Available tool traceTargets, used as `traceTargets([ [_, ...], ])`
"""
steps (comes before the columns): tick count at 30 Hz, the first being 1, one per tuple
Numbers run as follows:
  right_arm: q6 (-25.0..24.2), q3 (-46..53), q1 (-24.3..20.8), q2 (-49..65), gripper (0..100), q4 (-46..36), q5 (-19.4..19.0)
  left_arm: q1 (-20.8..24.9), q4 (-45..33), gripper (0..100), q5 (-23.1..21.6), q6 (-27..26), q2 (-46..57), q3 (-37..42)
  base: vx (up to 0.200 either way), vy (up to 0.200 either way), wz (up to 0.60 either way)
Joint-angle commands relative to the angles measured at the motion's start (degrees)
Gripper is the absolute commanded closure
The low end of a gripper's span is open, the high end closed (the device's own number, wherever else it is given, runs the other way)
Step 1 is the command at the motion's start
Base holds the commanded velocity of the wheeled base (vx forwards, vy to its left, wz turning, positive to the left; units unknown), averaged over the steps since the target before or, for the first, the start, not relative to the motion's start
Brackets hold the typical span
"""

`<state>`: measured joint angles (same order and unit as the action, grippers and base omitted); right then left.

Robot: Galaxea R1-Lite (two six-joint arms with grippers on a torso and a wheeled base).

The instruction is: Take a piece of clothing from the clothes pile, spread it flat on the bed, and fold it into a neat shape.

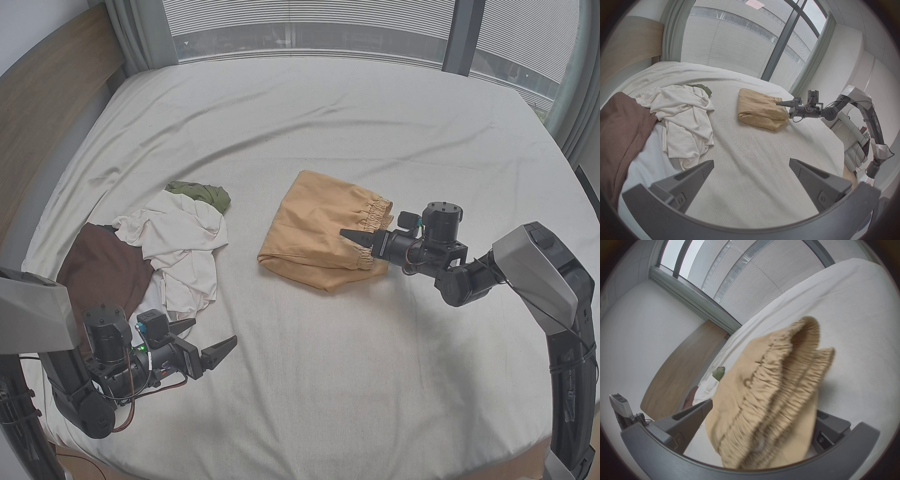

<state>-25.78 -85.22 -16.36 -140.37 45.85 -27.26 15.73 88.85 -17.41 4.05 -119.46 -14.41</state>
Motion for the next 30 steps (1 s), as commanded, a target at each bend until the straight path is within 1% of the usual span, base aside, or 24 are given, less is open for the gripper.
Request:
traceTargets([
  [1, 2.49, 12.1, 1.68, 8.8, 0, 3.02, 0.63, 0.01, 0.01, 0, 0.01, 0.0, 0.28, -0.36, 0.0, 0.0, 0.0],
  [2, 2.58, 13.95, 1.77, 10.21, 0, 3.9, 0.63, 0.01, 0.01, 0, 0.01, 0.0, 0.36, -0.44, 0.0, 0.0, 0.0],
  [4, 2.58, 13.95, 1.77, 10.21, 0, 3.9, 0.63, 0.01, 0.01, 0, 0.01, 0.0, 0.36, -0.44, 0.0, 0.0, 0.0],
  [5, 2.58, 20.45, 1.95, 15.22, 0, 6.45, 0.63, 0.01, 0.01, 0, -0.08, 0.87, 1.42, -0.44, 0.0, 0.0, 0.0],
  [8, 2.58, 24.84, 1.68, 18.91, 0, 7.94, 0.63, 0.09, 0.01, 0, -0.08, 2.37, 2.65, -0.36, 0.0, 0.0, 0.0],
  [9, 2.58, 28.18, 1.33, 21.55, 0, 9.17, 0.63, 0.18, -0.08, 0, -0.08, 3.42, 3.44, -0.18, 0.0, 0.0, 0.0],
  [13, 2.58, 33.54, 0.28, 25.59, 0, 11.28, 0.63, 0.53, 0.01, 0, -0.17, 4.3, 4.76, 0.0, 0.0, 0.0, 0.0],
  [14, 2.76, 36.18, -0.43, 27.44, 0, 12.16, 0.63, 0.53, 0.01, 0, -0.43, 4.48, 5.81, 0.35, 0.0, 0.0, 0.0],
  [15, 2.76, 36.18, -0.43, 27.44, 0, 12.16, 0.63, 0.53, 0.01, 0, -0.43, 4.48, 5.81, 0.35, 0.0, 0.0, 0.0],
  [16, 3.11, 38.64, -1.22, 29.28, 0, 12.86, 0.63, 0.53, -0.08, 0, -1.22, 4.48, 6.69, 1.14, 0.0, 0.0, 0.0],
  [19, 5.48, 42.51, -2.1, 32.62, 0, 13.21, 0.63, 0.53, -0.08, 0, -2.46, 4.39, 8.63, 2.46, 0.0, 0.0, 0.0],
  [24, 5.74, 48.49, -3.86, 38.69, 0, 13.13, 0.63, 0.53, -0.08, 0, -2.72, 4.04, 11.53, 3.69, 0.0, 0.0, 0.0],
  [26, 5.74, 49.1, -4.12, 39.48, 0, 13.13, 0.63, 0.53, -0.08, 0, -2.81, 4.04, 12.05, 4.13, 0.0, 0.0, 0.0],
  [27, 5.74, 50.68, -4.91, 41.5, 0, 13.13, 0.63, 0.62, -0.08, 0, -3.16, 3.95, 13.46, 5.09, 0.0, 0.0, 0.0],
  [30, 5.92, 51.47, -5.96, 43.78, 0, 12.51, 0.63, 0.62, -0.08, 0, -4.92, 3.6, 14.6, 5.36, 0.0, 0.0, 0.0],
])
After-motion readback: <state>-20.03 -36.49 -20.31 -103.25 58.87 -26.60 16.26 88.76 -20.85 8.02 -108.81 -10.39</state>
